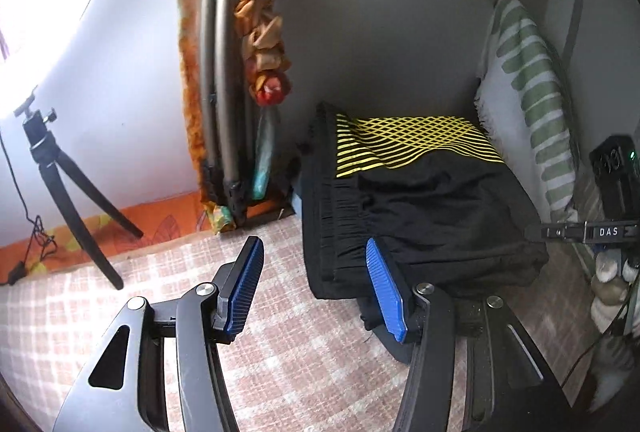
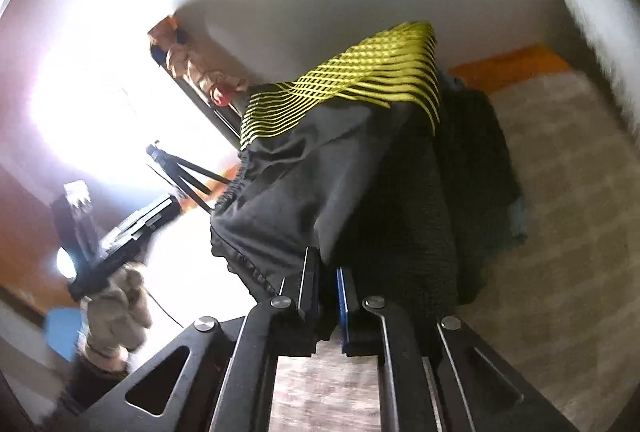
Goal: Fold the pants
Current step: 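Lower the shorts onto the bed beside the pillow with both grippers, then open both grippers and pull them back from the placed shorts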
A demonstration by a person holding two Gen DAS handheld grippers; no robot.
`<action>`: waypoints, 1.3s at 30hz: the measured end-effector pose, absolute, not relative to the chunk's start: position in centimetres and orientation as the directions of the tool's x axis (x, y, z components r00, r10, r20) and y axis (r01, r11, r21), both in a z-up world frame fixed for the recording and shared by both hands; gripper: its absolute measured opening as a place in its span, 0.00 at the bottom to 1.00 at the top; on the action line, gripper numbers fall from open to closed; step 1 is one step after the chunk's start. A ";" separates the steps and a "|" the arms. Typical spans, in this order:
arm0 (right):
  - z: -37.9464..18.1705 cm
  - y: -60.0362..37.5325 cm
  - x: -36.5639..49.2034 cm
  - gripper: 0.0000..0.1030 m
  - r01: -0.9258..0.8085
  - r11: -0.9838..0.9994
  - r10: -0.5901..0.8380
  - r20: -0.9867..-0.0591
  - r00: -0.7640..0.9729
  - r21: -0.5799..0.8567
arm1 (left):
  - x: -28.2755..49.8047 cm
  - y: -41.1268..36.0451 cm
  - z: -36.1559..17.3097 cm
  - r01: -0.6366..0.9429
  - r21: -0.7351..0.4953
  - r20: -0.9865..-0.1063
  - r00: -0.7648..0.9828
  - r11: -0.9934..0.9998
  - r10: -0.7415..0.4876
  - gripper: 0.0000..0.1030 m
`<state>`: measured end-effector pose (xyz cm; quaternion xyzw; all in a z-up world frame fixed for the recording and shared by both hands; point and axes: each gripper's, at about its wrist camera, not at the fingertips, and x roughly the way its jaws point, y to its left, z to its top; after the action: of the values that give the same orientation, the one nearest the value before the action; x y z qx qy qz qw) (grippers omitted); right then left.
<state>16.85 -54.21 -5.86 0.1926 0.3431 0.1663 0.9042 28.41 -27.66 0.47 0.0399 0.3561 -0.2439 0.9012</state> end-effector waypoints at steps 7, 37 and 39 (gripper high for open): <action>-1.9 -57.0 16.7 0.03 -0.093 0.961 0.237 -0.605 0.760 0.259 | 27.7 -28.8 0.9 0.496 -0.101 -0.658 0.617 0.863 -0.432 0.51; -1.0 -52.5 5.7 0.71 0.036 0.990 0.034 -0.473 0.880 0.138 | 18.3 -29.6 5.5 0.510 -0.128 -0.588 0.651 0.851 -0.479 0.78; -0.6 -51.5 4.5 0.75 0.041 0.992 0.020 -0.457 0.889 0.123 | 17.2 -29.3 6.0 0.513 -0.120 -0.581 0.658 0.850 -0.479 0.79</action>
<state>4.48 -51.51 -0.64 0.0648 0.2351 -0.0055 0.9698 17.21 -29.31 5.98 0.0273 0.3109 -0.2727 0.9101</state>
